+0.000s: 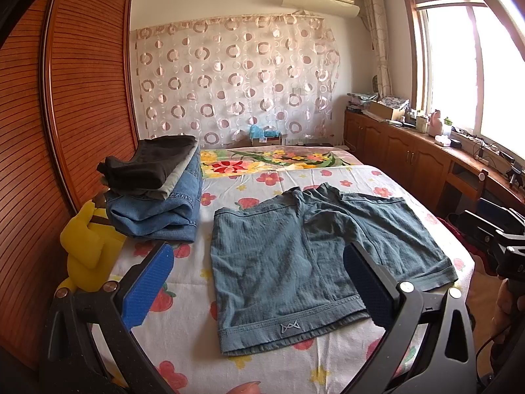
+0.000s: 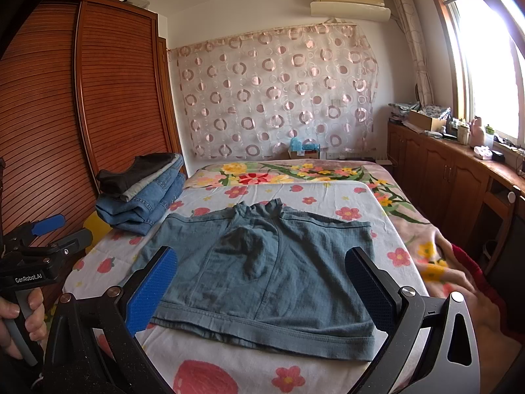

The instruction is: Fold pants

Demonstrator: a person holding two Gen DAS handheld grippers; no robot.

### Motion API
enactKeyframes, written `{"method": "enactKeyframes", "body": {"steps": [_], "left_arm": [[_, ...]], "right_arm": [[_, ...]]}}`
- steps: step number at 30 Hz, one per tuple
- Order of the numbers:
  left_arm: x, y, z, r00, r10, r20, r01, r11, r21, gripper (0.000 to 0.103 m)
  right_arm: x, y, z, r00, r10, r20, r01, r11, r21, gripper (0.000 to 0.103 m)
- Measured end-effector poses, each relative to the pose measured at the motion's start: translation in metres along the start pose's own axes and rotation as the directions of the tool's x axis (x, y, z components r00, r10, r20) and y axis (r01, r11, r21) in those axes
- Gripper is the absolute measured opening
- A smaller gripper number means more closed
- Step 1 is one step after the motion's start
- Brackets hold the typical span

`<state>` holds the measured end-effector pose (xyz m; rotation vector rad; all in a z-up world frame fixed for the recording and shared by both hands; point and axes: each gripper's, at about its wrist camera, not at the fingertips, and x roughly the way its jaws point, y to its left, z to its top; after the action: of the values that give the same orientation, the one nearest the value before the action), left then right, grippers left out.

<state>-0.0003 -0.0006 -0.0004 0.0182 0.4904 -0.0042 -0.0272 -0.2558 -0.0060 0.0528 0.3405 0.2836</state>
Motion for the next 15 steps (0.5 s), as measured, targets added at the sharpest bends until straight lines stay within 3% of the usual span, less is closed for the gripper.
{"method": "enactKeyframes", "body": {"steps": [15], "left_arm": [[-0.0022,-0.0027,0.0016,1.000,-0.001,0.001,0.001,1.000,0.001,0.103]], "right_arm": [[-0.0003,0.0011,-0.0004,1.000,0.000,0.000,0.000,1.000,-0.001,0.102]]}}
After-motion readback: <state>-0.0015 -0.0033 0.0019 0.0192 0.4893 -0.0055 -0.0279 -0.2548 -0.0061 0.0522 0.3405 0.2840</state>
